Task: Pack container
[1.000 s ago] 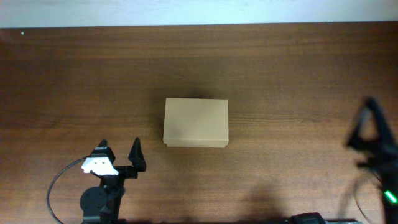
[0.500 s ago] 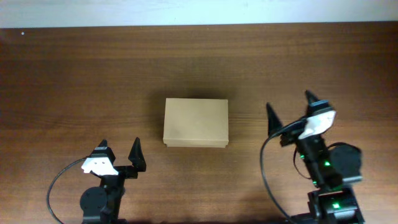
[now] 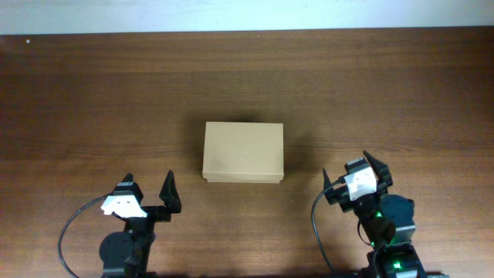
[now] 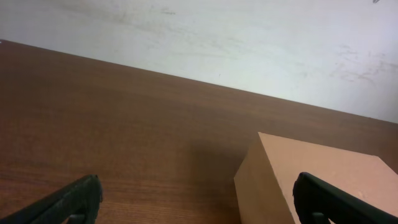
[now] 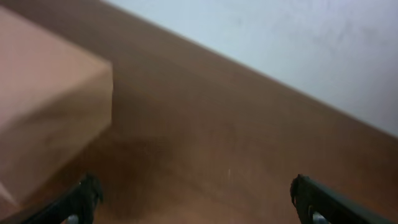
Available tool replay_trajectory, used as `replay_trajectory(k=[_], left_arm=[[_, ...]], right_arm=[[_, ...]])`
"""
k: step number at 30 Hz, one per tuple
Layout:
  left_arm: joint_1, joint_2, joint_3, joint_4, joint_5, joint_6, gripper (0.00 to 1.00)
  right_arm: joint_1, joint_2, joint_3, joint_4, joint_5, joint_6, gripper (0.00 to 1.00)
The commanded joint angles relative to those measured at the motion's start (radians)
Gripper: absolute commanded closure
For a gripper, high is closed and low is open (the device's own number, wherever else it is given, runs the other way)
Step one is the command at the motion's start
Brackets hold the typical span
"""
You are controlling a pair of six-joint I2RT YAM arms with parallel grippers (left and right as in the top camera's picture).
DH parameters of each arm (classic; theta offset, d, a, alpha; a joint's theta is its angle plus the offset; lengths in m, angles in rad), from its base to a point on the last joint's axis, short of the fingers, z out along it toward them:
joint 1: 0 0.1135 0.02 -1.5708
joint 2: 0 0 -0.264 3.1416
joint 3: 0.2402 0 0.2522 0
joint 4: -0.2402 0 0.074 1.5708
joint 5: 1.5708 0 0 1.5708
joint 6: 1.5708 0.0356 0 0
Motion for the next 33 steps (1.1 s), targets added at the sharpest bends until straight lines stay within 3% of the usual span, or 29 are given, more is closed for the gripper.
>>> replay_trajectory(k=[1,25,33], left_arm=[[0.003,-0.008,-0.008,0.002,-0.005,0.019,0.01],[0.003,-0.008,-0.008,0.002,-0.005,0.019,0.01],[0.003,-0.008,-0.008,0.003,-0.005,0.019,0.01]], right_arm=[[-0.002,-0.026,-0.027,-0.039,0.052,-0.014,0.01],[-0.002,-0.026,-0.028,-0.419,-0.004,0.002,0.01],[-0.002,0.008,-0.028,-0.422,-0.003,0.001,0.01]])
